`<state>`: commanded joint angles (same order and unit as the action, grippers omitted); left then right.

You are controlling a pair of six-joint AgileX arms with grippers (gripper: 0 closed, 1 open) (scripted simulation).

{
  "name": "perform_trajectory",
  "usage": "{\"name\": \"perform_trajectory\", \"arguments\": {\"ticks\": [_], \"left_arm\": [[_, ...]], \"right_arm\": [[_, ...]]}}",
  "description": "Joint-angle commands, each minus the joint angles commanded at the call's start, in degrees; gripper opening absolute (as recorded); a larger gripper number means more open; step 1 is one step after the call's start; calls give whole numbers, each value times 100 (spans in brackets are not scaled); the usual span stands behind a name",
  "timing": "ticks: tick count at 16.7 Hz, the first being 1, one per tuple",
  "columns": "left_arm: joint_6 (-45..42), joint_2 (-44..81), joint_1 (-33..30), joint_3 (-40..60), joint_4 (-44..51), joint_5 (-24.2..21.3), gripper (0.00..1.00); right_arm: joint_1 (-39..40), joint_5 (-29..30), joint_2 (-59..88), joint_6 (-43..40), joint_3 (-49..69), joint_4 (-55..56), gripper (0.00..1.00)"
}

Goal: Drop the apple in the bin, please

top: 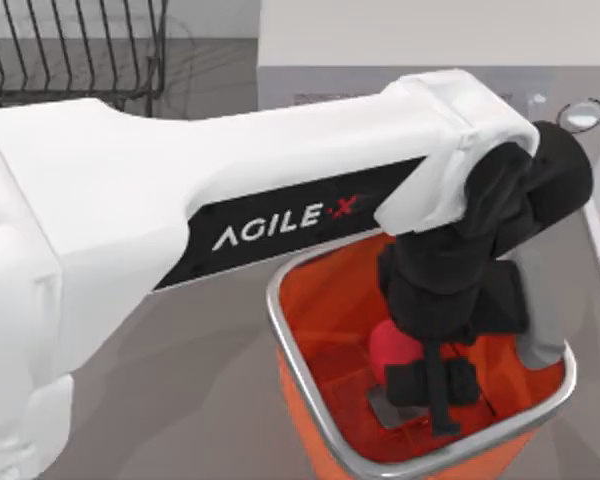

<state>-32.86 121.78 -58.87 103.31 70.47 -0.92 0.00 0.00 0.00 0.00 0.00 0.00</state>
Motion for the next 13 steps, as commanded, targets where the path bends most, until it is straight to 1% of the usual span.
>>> {"name": "perform_trajectory", "arguments": {"ticks": [11, 12, 13], "left_arm": [[0, 0, 0, 0, 0, 0, 98], [0, 0, 0, 0, 0, 0, 100], [0, 0, 0, 0, 0, 0, 100]], "right_arm": [[0, 0, 0, 0, 0, 0, 100], [0, 0, 0, 0, 0, 0, 100], [0, 0, 0, 0, 0, 0, 100]]}}
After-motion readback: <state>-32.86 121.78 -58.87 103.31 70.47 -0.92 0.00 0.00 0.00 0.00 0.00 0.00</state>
